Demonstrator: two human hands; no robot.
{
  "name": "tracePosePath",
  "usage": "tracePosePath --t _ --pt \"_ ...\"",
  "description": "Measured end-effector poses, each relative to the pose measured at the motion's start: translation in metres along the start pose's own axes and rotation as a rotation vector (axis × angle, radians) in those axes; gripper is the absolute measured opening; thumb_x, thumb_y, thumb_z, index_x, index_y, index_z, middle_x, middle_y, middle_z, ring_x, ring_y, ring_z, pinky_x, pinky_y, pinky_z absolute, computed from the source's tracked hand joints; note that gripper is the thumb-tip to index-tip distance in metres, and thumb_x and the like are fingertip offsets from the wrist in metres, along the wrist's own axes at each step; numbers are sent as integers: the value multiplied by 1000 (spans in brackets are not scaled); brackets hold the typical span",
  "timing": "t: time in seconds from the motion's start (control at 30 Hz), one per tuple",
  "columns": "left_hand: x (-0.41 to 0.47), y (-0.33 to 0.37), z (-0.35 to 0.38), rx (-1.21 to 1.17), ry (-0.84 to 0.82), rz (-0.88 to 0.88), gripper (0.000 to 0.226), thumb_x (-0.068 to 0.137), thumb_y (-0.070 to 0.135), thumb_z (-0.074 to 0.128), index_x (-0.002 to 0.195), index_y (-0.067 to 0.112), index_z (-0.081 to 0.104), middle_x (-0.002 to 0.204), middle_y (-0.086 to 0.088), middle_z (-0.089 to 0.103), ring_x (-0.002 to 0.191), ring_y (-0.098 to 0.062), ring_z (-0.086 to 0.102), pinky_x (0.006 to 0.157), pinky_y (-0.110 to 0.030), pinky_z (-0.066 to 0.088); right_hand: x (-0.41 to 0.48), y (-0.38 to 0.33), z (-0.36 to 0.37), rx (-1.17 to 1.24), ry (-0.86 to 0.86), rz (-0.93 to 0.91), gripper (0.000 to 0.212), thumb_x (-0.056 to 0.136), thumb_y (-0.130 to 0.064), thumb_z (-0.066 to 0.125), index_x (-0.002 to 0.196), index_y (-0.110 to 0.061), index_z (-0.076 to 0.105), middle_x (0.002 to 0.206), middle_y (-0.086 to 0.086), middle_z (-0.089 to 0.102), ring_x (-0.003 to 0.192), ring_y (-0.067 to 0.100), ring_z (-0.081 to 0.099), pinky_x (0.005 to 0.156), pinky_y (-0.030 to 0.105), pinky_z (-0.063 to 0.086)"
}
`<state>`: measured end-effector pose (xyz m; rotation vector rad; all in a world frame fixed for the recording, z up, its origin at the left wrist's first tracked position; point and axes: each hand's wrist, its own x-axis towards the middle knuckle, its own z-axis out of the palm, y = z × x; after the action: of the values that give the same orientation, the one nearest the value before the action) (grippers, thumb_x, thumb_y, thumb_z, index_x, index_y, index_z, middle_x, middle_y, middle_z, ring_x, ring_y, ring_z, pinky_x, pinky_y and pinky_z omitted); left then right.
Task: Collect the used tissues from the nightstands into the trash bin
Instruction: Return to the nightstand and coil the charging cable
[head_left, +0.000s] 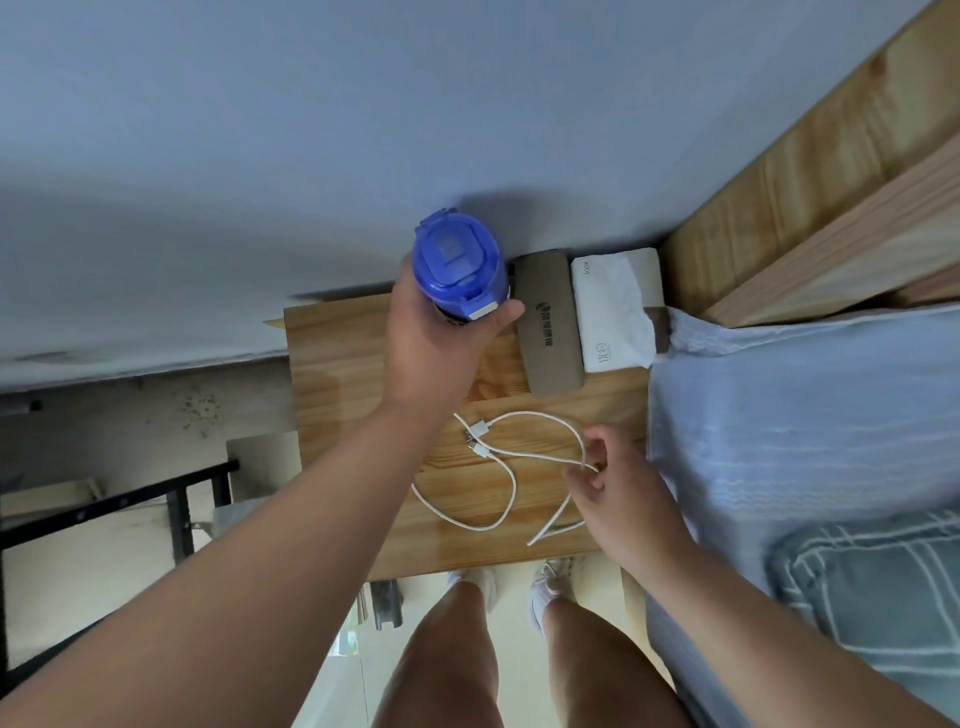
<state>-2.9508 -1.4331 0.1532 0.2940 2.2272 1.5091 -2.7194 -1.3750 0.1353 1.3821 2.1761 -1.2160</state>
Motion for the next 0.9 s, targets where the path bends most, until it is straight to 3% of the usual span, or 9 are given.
tracePosePath --t 0.13,0.2,0.33,0.47,0.53,0.6,0.7,0.8,0.9 --pt "-2 8 4 106 -64 60 69 60 46 97 111 67 54 113 23 70 108 -2 68 90 -25 57 0 -3 4 39 -18 8 48 94 -34 71 137 -29 51 102 -19 61 86 4 61 72 25 45" --pt "-3 9 4 130 -85 84 74 61 43 97 109 74 49 120 17 68 114 -10 67 96 -34 57 0 -4 5 47 -34 3 52 93 -30 73 139 -29 50 96 -20 60 82 3 63 70 24 45" --pt "-5 0 -2 156 -130 43 80 63 42 98 131 48 57 130 8 66 124 -15 61 104 -41 56 4 -6 8 40 -76 13 59 92 -21 74 146 -27 50 96 -17 58 85 7 62 74 24 46" --pt "-37 -17 -26 281 -85 -156 76 84 44 87 149 27 51 135 7 59 123 -11 58 106 -37 51 5 -12 8 111 -64 17 41 97 -13 67 134 -28 59 95 -12 62 81 8 66 63 20 48" --pt "-61 -27 -42 413 -177 -78 49 98 36 74 144 25 59 129 4 67 120 -15 62 107 -39 52 3 -20 9 196 -56 22 29 99 -12 64 116 -36 61 96 -8 66 76 15 73 64 33 59" --pt "-85 -30 -50 542 -363 101 41 103 28 67 143 22 63 138 0 68 129 -21 60 115 -27 41 -3 -31 9 301 -55 8 28 99 -15 65 98 -43 63 93 -7 71 66 14 76 65 44 63" --pt "-107 -28 -49 601 -584 177 49 105 35 63 151 22 57 147 -2 65 137 -23 55 116 -36 43 -14 -45 5 400 -83 -96 32 97 -19 69 90 -50 69 91 -16 77 63 13 76 58 32 59" --pt "-115 -19 -51 530 -593 25 24 104 46 62 127 43 70 99 13 77 91 -7 69 84 -33 56 -26 -56 -6 425 -78 -188 36 97 -16 66 96 -52 71 93 -20 77 67 8 74 60 21 57" --pt "-117 -11 -54 246 -515 -212 19 102 47 65 86 40 74 55 16 51 50 -3 45 52 -21 39 -33 -65 -20 486 2 -238 31 95 -21 69 98 -52 72 97 -19 78 72 3 71 63 20 55"
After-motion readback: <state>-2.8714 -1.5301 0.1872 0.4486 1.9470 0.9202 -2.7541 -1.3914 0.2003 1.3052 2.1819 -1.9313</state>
